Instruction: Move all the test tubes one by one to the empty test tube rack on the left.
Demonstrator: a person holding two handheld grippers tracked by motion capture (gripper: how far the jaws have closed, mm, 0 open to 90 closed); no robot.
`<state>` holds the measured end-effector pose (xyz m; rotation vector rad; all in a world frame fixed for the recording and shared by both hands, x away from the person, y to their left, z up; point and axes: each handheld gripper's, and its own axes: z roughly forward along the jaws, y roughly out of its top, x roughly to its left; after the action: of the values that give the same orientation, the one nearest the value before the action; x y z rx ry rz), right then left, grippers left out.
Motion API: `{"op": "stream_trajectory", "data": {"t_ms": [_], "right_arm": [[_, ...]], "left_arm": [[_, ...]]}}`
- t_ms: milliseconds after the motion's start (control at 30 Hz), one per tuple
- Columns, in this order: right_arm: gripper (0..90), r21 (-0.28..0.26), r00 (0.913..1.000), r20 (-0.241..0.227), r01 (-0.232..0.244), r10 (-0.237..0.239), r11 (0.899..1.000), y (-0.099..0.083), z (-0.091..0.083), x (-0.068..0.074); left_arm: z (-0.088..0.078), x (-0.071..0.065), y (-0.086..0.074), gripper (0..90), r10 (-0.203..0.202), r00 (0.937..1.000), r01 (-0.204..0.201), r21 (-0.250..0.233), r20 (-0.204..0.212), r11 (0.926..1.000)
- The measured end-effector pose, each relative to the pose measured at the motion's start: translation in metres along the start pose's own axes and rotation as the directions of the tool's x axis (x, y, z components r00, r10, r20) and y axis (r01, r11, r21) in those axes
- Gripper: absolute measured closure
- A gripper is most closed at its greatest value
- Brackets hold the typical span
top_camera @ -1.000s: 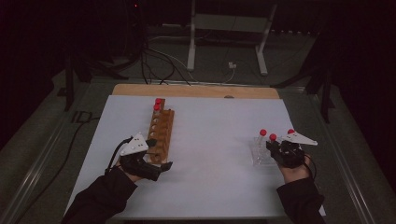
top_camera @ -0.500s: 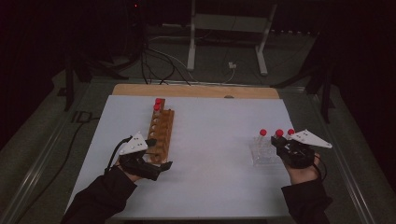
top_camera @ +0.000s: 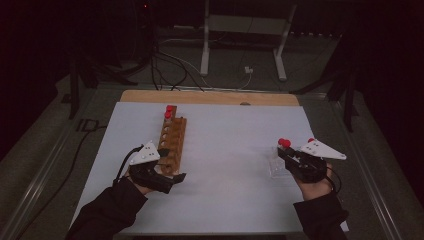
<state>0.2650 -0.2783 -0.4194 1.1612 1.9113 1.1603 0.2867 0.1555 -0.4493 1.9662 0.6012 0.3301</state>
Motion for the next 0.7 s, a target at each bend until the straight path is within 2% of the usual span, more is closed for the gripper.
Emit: {"op": "stream_trajectory", "data": {"t_ms": [333,700], "right_arm": [[74.3,0.043,0.9955,-0.087,0.04,-0.036,0.998,-0.003,0.017,0.025],[74.3,0.065,0.9813,-0.175,0.092,-0.08,0.994,-0.006,0.028,0.051]], "left_arm": [[0.006,-0.004,0.003,1.7,0.008,0.9997,-0.008,0.014,0.022,0.9999],[0.016,-0.01,0.014,1.7,0.032,0.9975,-0.033,0.023,0.063,0.9992]]}}
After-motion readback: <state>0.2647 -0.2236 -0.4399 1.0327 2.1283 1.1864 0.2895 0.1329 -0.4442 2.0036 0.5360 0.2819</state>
